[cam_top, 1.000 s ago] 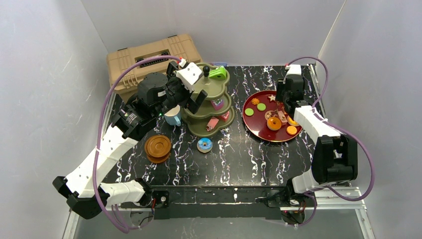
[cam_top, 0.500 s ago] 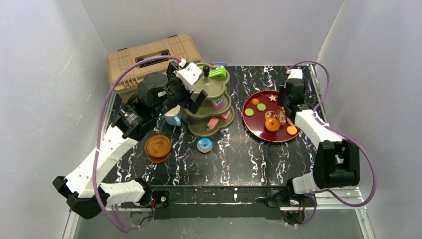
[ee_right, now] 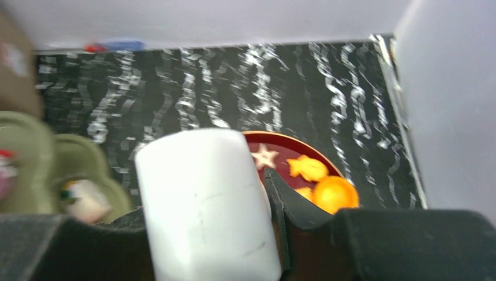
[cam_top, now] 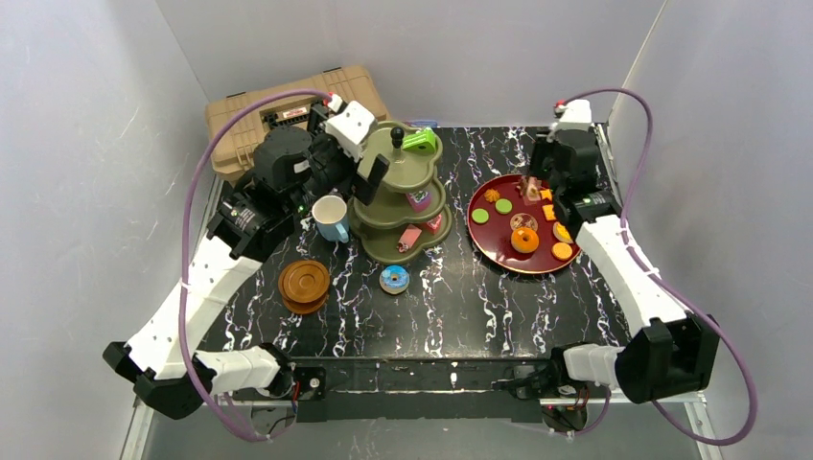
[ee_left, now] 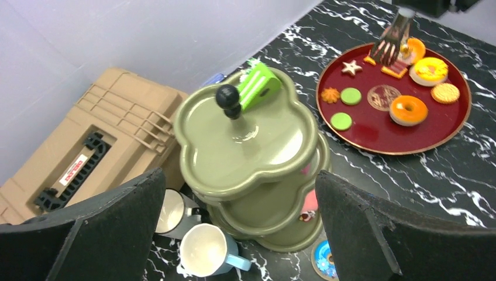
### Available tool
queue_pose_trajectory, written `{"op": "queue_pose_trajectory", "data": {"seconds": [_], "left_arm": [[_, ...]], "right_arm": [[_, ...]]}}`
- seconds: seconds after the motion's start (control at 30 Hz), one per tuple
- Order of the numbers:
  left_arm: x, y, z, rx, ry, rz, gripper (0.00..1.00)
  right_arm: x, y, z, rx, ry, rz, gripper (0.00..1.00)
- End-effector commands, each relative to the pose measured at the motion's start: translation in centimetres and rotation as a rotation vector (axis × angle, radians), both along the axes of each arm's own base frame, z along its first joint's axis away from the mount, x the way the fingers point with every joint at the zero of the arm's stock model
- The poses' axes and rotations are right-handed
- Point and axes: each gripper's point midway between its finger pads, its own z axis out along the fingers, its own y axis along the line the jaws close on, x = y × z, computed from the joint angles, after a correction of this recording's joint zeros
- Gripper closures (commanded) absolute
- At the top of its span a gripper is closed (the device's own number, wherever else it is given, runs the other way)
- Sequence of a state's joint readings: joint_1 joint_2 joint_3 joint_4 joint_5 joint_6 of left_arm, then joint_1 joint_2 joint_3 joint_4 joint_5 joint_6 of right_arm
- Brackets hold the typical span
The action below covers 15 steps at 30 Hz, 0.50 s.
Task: Serve the afternoon tea
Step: Place the desert on the desert table.
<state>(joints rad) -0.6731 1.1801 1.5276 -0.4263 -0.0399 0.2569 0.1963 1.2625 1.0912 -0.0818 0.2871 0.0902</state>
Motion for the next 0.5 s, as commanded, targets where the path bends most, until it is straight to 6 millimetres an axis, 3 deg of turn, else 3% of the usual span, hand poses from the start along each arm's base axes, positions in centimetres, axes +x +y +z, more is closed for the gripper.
{"op": "queue_pose_trajectory", "data": {"seconds": [0.0,0.13,0.37,0.47], "left_arm": [[1.5,1.5,0.8,-0.043,0.044,0.064,0.02],[3.2,2.6,-0.4,-0.069,0.142,0.075,0.02],[3.8,3.1,-1.7,-0.053,0.193,0.045,0.02],[3.6,3.5,-2.0,-0.051,0.2,0.047,0.02]], "right_arm": [[-2.0,6.8,6.7,0.047,-0.136,0.12,0.99],[-4.8,12.1,8.5,0.12,-0.168,0.206,0.99],[-8.9,20.1,9.6,0.195,-0.195,0.327,0.99],[-10.3,22.5,9.9,0.216,-0.201,0.351,0.99]]}}
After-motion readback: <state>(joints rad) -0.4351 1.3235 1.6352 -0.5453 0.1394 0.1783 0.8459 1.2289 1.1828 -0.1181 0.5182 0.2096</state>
